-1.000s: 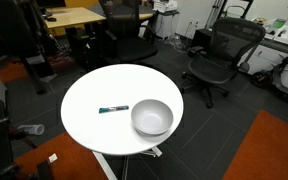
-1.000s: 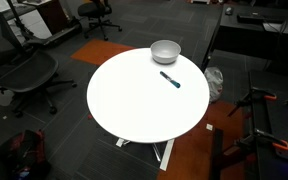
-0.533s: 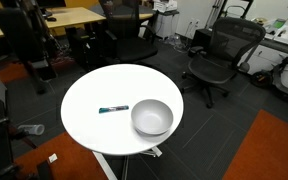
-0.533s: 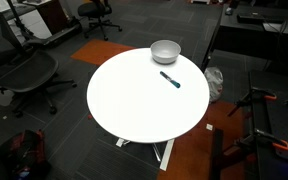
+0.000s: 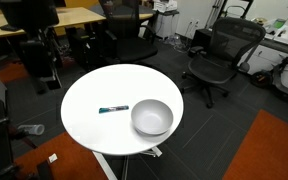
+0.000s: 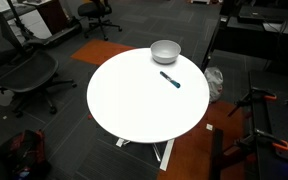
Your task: Put the marker in the bowl
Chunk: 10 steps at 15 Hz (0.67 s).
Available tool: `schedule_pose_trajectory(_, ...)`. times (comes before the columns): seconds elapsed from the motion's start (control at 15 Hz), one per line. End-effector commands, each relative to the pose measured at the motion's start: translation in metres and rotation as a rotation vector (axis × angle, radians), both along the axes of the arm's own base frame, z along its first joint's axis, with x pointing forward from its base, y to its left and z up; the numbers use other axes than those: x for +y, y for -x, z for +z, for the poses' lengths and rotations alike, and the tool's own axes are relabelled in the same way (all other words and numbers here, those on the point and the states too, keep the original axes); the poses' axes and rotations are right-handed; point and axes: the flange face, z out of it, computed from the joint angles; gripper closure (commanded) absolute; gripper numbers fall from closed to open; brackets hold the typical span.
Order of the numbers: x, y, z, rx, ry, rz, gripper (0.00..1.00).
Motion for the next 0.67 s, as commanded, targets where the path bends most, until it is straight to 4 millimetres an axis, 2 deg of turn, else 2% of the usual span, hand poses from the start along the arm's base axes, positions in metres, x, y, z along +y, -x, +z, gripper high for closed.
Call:
schedule_pose_trajectory(0.0, 0.015, -0.010, -0.029, -0.003, -0.028, -0.088, 0.00)
schedule_pose_trajectory(0.6, 0.055, -0.029, -0.103, -0.038, -0.039, -0.156, 0.00)
